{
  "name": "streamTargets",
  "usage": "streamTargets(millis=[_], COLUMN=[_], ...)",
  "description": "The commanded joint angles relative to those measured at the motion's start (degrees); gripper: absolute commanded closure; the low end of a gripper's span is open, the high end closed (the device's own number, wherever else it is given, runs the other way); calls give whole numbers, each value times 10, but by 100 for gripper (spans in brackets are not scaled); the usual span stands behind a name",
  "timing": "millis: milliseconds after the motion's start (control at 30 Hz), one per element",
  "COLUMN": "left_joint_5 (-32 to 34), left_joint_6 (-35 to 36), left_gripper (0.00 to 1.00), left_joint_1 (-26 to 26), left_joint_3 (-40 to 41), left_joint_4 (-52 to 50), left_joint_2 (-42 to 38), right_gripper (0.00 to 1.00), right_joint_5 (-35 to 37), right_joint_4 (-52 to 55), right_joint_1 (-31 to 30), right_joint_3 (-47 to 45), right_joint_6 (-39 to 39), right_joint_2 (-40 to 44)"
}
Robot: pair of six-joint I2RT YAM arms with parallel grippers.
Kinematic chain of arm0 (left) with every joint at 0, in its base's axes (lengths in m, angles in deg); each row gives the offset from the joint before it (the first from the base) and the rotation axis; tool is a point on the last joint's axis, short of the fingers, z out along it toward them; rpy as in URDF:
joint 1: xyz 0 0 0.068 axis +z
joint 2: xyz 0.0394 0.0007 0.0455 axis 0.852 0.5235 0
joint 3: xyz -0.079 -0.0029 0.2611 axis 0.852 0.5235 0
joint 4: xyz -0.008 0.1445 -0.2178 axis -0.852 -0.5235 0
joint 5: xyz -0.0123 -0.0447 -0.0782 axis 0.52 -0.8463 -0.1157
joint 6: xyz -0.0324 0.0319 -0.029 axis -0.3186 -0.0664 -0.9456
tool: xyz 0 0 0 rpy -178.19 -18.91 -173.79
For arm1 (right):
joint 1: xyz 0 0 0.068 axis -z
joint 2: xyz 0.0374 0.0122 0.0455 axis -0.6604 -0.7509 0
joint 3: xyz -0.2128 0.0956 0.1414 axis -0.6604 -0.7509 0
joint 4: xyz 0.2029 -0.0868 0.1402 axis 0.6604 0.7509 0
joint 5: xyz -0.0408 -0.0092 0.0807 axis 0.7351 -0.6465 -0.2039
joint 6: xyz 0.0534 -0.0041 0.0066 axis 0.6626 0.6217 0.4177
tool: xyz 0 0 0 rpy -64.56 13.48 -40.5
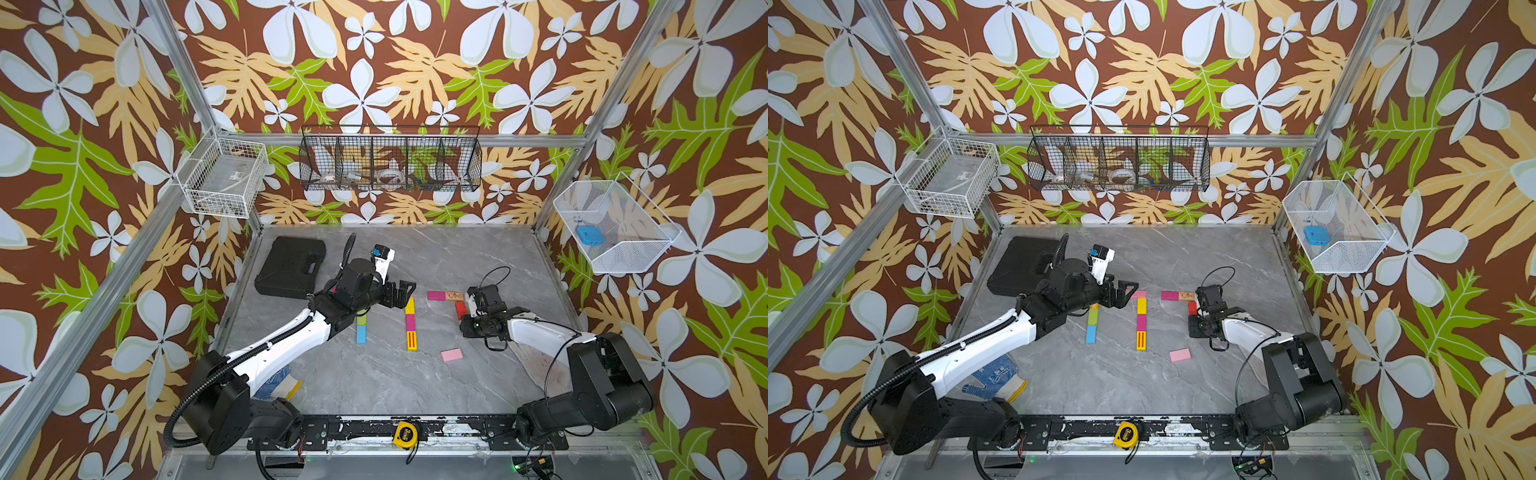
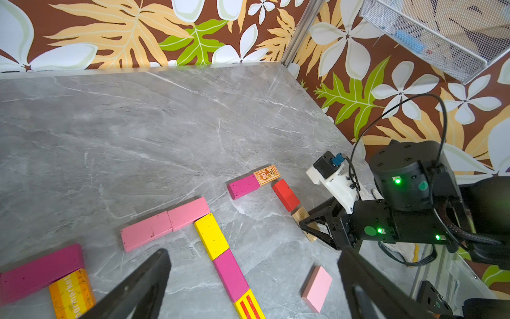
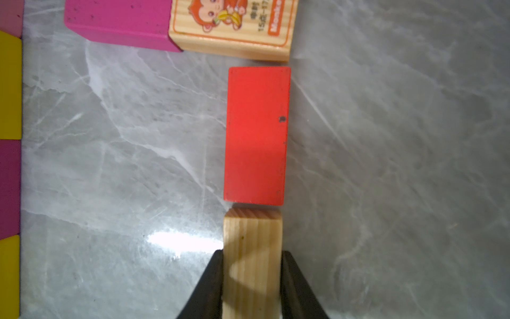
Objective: Assemble the number 7 with building blocks
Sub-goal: Assemble the building block at the center of the board.
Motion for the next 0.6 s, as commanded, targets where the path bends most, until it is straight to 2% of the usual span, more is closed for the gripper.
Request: streamTargets(millis=[0,167,267,400,567], left_joint_5=[-4,-3,-2,-4,-4], left_joint_6=[3,3,3,3,2], left_gripper=[3,3,3,3,3], left_joint_1=[1,1,1,1,1], left_joint_3=[-2,-2,0,-2,-2], left_joint_4=[17,16,15,18,18], left_joint_2=[1,0,-2,-2,-5], right_gripper=[65,56,51,39,33], right_joint_5=[10,6,-11,-75,-104], right_joint_4=[22,29,37,36,41], right_joint_1=[0,0,-1,-2,-47], right_joint_3=[2,5,-2,-10,4], right_joint_6=[-12,-37,-66,-77,-73], right_joint_2=[2,29,82,137,90])
